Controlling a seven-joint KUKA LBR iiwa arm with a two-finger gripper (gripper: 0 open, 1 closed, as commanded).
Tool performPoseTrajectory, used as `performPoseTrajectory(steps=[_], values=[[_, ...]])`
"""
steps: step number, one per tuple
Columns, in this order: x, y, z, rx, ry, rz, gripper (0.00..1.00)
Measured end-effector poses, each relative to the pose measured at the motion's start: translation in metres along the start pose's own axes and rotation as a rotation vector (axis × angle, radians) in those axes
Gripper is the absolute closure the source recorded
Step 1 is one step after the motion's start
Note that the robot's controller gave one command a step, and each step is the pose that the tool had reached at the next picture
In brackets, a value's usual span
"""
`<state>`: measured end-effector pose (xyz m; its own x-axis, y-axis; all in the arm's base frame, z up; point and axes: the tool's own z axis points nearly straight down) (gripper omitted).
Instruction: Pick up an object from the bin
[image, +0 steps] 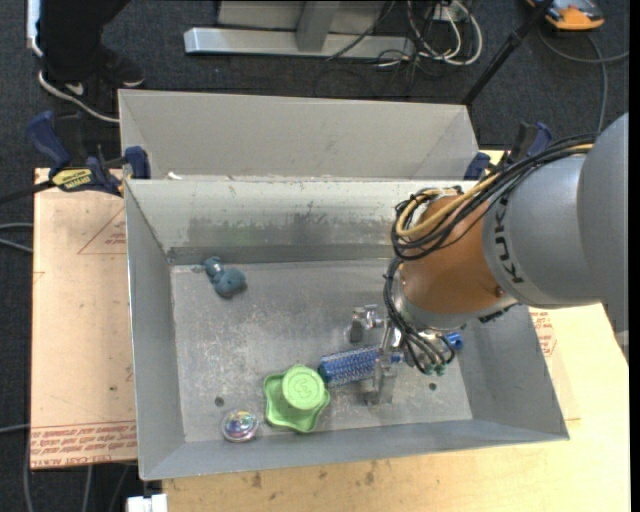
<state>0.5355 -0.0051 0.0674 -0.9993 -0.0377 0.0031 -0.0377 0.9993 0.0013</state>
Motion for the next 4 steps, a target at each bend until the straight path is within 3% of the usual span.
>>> performPoseTrajectory(steps=[1,2,4], values=[[0.000,0.001,0.000,0.000,-0.003,-0.001,0.00],[-0.001,0.001,-0.001,0.000,-0.006,-0.002,1.00],[-0.003,0.002,-0.086,0.001,-0.008,-0.003,1.00]])
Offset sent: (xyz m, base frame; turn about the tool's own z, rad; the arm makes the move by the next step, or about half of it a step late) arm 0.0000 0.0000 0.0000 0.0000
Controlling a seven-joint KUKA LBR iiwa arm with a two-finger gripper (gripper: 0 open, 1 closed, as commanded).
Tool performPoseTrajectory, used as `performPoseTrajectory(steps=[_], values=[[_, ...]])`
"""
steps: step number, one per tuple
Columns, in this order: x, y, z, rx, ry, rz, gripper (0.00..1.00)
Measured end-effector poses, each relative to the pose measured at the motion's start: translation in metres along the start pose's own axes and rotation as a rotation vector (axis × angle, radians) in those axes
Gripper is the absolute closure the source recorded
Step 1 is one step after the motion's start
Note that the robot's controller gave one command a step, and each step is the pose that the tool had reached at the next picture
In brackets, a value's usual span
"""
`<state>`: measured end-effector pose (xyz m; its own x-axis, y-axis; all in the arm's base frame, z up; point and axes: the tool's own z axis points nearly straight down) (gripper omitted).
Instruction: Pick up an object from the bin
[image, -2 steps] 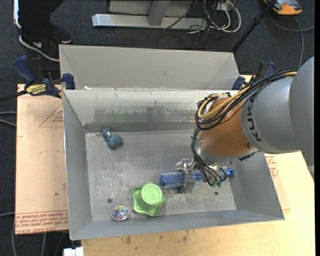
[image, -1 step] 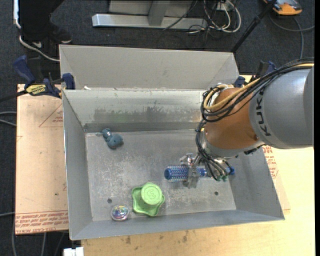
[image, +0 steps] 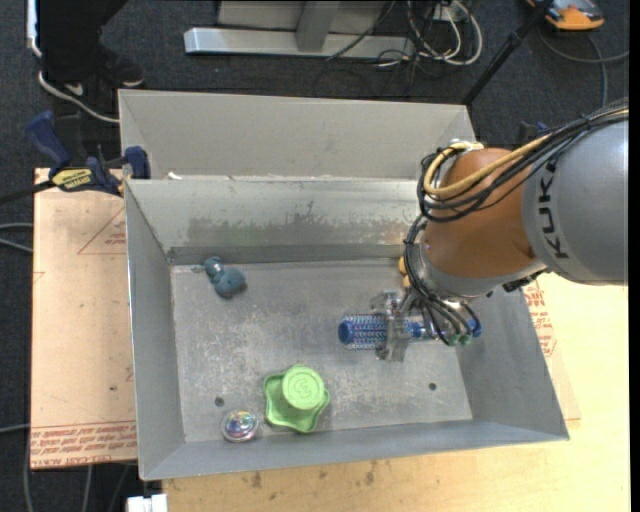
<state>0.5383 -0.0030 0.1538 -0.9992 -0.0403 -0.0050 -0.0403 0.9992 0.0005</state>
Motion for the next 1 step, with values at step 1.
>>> performPoseTrajectory(steps=[1], values=[[-0.0012,0.0002,-0.0319,0.000,0.001,0.000,1.00]])
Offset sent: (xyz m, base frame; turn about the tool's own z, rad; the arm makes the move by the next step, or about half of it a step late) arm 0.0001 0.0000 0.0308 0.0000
